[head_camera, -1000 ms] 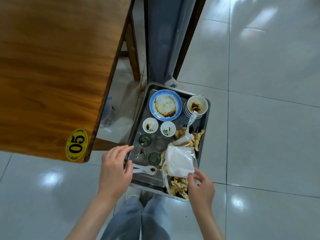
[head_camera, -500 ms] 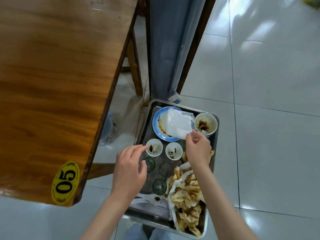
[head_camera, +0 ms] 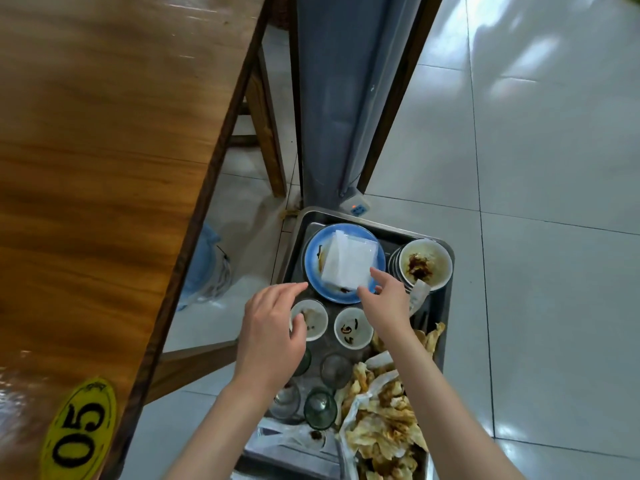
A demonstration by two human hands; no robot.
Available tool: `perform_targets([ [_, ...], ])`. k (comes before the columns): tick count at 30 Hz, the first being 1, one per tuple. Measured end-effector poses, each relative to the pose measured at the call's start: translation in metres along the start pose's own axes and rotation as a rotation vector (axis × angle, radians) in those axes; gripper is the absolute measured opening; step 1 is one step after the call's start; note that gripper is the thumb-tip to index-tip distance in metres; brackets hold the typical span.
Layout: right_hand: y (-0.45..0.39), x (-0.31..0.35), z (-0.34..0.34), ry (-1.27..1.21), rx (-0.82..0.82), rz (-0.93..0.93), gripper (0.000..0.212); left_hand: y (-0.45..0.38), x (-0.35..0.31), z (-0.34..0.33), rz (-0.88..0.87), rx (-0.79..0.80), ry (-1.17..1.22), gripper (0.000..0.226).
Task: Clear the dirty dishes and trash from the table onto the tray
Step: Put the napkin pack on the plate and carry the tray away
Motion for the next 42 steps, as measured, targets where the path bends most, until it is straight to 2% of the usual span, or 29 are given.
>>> perform_targets([
  [7, 0.025, -0.007, 0.035, -0.057, -0.057, -0.021, 0.039, 0.009, 0.008, 0.0, 0.018, 0.013, 0.002, 0.041],
  [16, 0.054, 0.02, 0.121, -0.041, -0.116, 0.113, 0.031, 0.043, 0.015, 0.026, 0.122, -0.005, 0.009, 0.04],
  [23, 0.06, 0.044, 0.128, 0.111, 0.047, 0.294, 0.03, 0.088, 0.013, 0.041, 0.298, -0.097, -0.026, 0.039],
  [26, 0.059, 0.044, 0.121, 0.2, 0.149, 0.391, 0.031, 0.118, 0.009, 0.036, 0.458, -0.154, -0.033, 0.038],
  [30, 0.046, 0.043, 0.111, 0.323, 0.267, 0.559, 0.029, 0.157, -0.011, 0.016, 0.652, -0.308, -0.017, 0.037],
  [35, 0.028, 0.052, 0.106, 0.355, 0.279, 0.69, 0.027, 0.198, -0.024, -0.008, 0.793, -0.412, 0.013, 0.038],
  [38, 0.024, 0.059, 0.105, 0.392, 0.25, 0.773, 0.025, 0.217, -0.028, -0.019, 0.866, -0.422, 0.029, 0.035],
  [42, 0.016, 0.069, 0.1, 0.44, 0.306, 0.809, 0.027, 0.227, -0.031, -0.026, 0.922, -0.439, 0.041, 0.036],
])
Point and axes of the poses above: each hand's wrist, its own y-axis away from the middle knuckle, its own z-axis out of the back of the hand, x = y × z, the point moved 6 cm from there along -y, towards the middle knuckle, and after that the axes turned 14 degrees about -x, right-handed, at the moved point
